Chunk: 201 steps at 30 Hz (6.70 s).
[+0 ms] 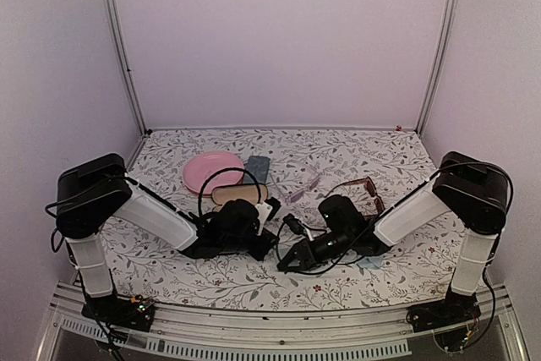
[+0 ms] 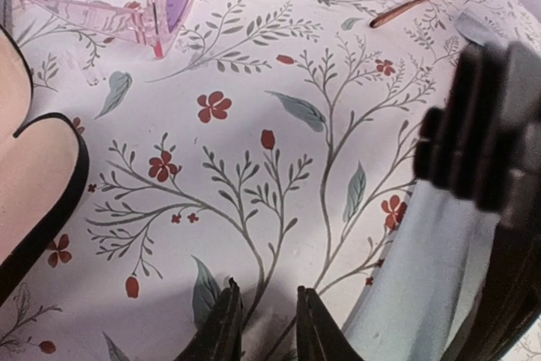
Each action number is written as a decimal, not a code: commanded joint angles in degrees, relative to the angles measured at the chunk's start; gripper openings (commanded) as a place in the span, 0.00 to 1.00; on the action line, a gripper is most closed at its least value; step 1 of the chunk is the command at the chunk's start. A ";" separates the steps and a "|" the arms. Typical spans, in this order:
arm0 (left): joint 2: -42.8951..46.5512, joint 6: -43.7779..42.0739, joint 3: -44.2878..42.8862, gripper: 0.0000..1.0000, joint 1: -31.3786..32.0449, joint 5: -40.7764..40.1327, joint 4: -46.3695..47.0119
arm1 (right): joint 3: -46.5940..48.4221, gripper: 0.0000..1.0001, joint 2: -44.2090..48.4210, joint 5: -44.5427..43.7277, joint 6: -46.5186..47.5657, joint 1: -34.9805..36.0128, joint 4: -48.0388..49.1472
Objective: Organize the sunglasses
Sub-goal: Smooth out the folded cleaning cloth, then adjust the folded cleaning cloth at the center of the board, then smooth out the folded cleaning cloth at the center of the board.
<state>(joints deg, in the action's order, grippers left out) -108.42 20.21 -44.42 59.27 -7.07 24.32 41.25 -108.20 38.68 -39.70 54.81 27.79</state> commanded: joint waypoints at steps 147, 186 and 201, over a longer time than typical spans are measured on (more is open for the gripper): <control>-5.45 -1.20 -3.22 0.40 8.04 -8.00 -13.52 | -13.83 0.41 10.32 -6.60 -13.12 -3.92 1.39; 0.53 15.54 -4.53 0.53 5.05 8.53 -10.19 | -14.68 0.46 16.01 -7.95 -15.44 -4.44 5.14; 6.03 15.60 -3.91 0.59 3.97 15.38 -7.19 | -19.12 0.47 19.40 -8.92 -16.64 -4.85 8.82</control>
<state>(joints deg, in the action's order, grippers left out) -106.37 36.56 -49.32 64.29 3.05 15.14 23.42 -91.13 30.48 -56.14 50.48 33.95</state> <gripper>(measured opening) 0.592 0.464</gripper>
